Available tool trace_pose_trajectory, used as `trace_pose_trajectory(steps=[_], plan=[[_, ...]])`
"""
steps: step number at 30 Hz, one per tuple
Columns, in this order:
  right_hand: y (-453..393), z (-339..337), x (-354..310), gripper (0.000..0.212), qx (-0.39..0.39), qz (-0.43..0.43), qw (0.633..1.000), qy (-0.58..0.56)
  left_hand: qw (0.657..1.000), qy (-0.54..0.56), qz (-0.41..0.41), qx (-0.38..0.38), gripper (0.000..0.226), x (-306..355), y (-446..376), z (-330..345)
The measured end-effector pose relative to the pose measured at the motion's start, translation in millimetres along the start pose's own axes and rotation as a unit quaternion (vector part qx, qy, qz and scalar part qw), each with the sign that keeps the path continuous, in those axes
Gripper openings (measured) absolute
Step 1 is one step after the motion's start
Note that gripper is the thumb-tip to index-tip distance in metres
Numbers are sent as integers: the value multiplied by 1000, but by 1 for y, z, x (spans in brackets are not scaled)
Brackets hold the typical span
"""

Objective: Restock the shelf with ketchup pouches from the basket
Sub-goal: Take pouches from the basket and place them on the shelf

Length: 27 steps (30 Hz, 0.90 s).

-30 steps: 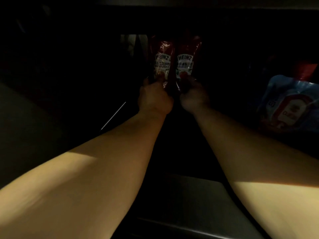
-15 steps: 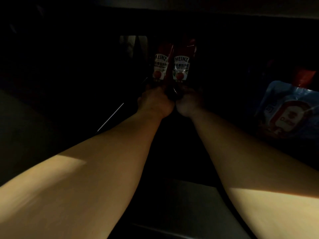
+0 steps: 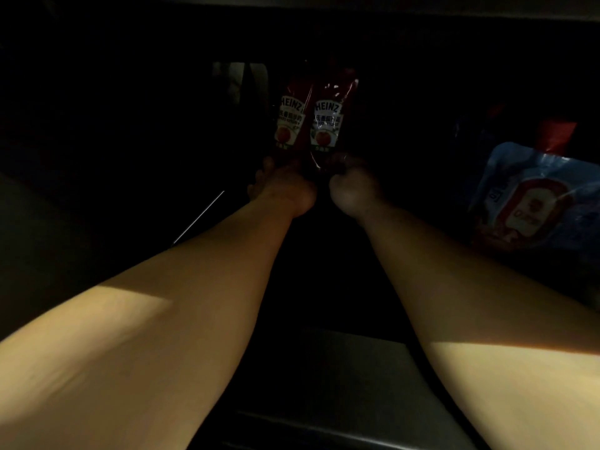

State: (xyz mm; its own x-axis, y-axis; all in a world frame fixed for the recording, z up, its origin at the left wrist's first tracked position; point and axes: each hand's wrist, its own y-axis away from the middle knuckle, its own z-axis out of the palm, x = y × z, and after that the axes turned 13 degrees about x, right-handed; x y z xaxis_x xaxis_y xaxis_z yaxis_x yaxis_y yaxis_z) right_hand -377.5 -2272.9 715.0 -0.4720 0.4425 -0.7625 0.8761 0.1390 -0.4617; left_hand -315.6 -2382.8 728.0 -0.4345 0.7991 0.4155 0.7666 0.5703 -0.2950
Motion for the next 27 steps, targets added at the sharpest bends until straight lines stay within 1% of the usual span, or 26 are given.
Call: trace_pose_trajectory(steps=[2,3,5,6,7,8,12,16,20,21,23,25,26,27], plan=[[-1,-3,1,40,25,5,1000,18,997,64,-2,42,57,-3,2,-2],[-1,-5,0,39,33,1,999,43,989,119,-9,82,51,-4,4,-5],[1,-11,-1,36,49,-3,994,97,957,231,-46,171,35,-9,13,-11],[4,-16,-4,35,66,2,991,113,938,270,-70,205,26,-12,20,-16],[9,-21,-7,35,80,13,990,117,925,296,-87,222,20,-14,29,-22],[16,-26,-11,34,90,29,989,117,920,307,-94,224,16,-17,39,-28],[52,-51,-29,36,129,84,980,125,928,289,-74,222,16,-31,74,-43],[97,-81,-41,38,183,162,964,103,921,314,-59,224,17,-45,103,-53],[148,-102,-51,33,241,162,949,121,906,373,-44,196,22,-49,115,-59],[160,-107,-54,31,256,175,943,119,904,380,-46,193,22,-48,115,-60],[180,-116,-57,26,267,204,939,73,901,390,-45,187,24,-47,115,-59],[202,-125,-62,19,252,213,942,-59,903,393,-45,167,27,-47,117,-59],[215,-132,-66,19,244,220,939,-101,910,382,-45,153,29,-47,120,-59],[227,-140,-68,19,229,223,941,-114,920,363,-42,140,30,-49,124,-60]])
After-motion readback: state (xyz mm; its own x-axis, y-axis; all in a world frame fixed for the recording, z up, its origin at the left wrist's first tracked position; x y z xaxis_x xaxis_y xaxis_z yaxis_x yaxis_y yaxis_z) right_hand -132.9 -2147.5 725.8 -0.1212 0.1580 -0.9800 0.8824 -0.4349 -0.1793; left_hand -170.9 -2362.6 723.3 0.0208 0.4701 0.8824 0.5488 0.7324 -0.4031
